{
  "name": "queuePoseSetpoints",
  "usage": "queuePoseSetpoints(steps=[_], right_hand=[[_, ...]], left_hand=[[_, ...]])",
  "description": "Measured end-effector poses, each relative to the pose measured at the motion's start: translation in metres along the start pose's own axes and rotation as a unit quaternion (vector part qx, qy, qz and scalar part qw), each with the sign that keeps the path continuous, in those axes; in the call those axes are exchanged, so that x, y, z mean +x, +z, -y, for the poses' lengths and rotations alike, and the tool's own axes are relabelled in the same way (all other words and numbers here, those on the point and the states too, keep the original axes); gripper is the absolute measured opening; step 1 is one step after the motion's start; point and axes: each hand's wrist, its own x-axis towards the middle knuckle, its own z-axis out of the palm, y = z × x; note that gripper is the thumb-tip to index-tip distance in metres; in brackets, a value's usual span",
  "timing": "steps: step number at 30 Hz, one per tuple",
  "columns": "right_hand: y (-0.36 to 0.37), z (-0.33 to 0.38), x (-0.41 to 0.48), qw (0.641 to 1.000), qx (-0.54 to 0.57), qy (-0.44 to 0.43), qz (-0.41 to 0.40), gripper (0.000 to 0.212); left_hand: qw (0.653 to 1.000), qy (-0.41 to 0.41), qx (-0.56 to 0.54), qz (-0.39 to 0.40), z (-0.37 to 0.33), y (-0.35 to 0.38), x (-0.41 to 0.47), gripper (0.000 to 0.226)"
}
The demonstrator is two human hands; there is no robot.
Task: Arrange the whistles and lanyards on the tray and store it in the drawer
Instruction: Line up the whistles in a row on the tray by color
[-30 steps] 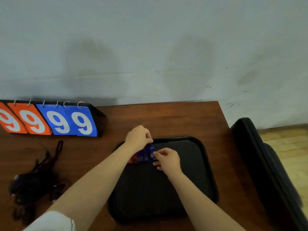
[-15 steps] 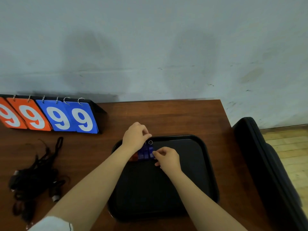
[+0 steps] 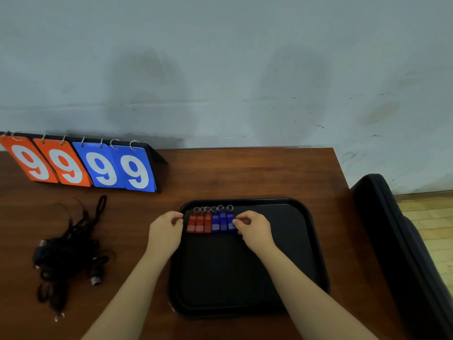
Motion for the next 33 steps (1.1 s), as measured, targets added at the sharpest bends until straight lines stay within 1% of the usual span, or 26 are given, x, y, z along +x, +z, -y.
queuePoseSetpoints(steps=[2, 7, 14, 19, 23, 29, 33], right_hand=[[0.001, 0.0, 0.001, 1.0, 0.001, 0.001, -0.002, 0.021], [0.001, 0.0, 0.002, 1.0, -0.009, -0.008, -0.001, 0.021], [0.002, -0.001, 0.002, 1.0, -0.02, -0.015, -0.004, 0.022], [0.002, 0.002, -0.006, 0.997, -0.049, -0.047, -0.037, 0.021], [0.005, 0.01, -0.021, 0.994, -0.068, -0.071, -0.058, 0.019], [0.02, 0.026, -0.052, 0.988, -0.084, -0.131, -0.022, 0.014], [0.045, 0.035, -0.073, 0.975, -0.121, -0.185, 0.018, 0.013]], left_hand=[[1.0, 0.005, 0.007, -0.001, -0.004, 0.001, 0.001, 0.027], [0.999, 0.008, 0.034, 0.031, -0.009, 0.004, 0.002, 0.028], [0.998, 0.019, 0.051, 0.033, -0.012, 0.008, -0.002, 0.031], [0.998, 0.015, 0.055, -0.005, -0.016, 0.003, -0.009, 0.032], [0.997, 0.038, 0.055, -0.031, -0.016, -0.008, -0.022, 0.026], [0.999, 0.017, 0.024, -0.041, -0.001, -0.032, -0.047, 0.023], [0.997, -0.013, 0.029, -0.069, 0.022, -0.048, -0.064, 0.021]])
